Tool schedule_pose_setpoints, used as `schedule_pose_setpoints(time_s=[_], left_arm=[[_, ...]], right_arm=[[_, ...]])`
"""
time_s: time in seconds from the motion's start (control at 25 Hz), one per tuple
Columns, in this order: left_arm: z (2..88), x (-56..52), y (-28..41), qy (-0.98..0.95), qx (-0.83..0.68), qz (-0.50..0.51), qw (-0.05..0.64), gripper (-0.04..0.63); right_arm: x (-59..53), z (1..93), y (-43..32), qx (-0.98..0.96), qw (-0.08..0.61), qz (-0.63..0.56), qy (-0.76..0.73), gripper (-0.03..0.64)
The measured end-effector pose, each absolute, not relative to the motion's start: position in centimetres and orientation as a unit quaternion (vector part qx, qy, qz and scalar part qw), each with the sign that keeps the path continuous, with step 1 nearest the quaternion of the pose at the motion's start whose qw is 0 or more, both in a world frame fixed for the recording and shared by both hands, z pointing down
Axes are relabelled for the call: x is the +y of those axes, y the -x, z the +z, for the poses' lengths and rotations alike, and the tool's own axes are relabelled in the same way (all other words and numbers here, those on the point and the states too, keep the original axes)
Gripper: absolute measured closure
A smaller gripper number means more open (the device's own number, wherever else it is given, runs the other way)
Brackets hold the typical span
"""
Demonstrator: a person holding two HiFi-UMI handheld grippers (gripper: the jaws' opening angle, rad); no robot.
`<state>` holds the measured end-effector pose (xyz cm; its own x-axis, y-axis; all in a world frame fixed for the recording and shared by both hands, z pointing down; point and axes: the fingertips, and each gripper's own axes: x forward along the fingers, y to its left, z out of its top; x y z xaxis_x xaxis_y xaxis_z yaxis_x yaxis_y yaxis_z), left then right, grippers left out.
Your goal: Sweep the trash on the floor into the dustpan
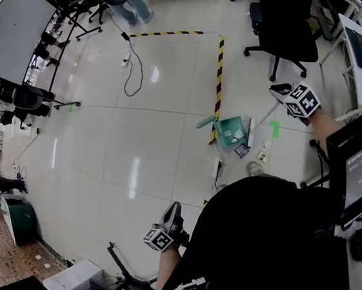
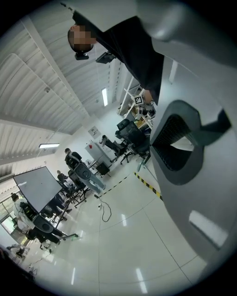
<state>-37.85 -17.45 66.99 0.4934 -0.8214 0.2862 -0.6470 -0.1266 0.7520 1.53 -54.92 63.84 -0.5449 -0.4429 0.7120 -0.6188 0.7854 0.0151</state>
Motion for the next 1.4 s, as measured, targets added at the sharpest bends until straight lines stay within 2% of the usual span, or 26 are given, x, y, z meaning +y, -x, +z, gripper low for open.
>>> schedule_pose_setpoints(time_s=[0.28, 0.68, 1.04, 1.2, 1.4], left_arm=[[67.8, -19.1, 36.4, -0.795, -0.395, -0.078, 0.453, 0.595], [67.3, -19.4, 25.8, -0.860, -0.262, -0.028, 0.437, 0.595], [64.1, -8.7, 13.5, -0.881, -0.255, -0.015, 0.399, 0.595], [64.6, -1.4, 10.9, -0.859, -0.289, -0.035, 0.421, 0.595], [62.6, 4.8, 8.9, -0.854, -0.298, -0.007, 0.427, 0.595]], right_arm=[[-48.6, 58.2, -6.4, -0.844, 0.354, 0.125, -0.384, 0.586], [-34.2, 54.8, -17.2, -0.806, 0.304, 0.169, -0.479, 0.586], [-17.7, 56.3, -24.8, -0.828, 0.273, 0.195, -0.449, 0.590], [-10.5, 58.2, -26.2, -0.844, 0.280, 0.203, -0.411, 0.591], [-4.2, 59.9, -26.8, -0.850, 0.287, 0.222, -0.381, 0.591]])
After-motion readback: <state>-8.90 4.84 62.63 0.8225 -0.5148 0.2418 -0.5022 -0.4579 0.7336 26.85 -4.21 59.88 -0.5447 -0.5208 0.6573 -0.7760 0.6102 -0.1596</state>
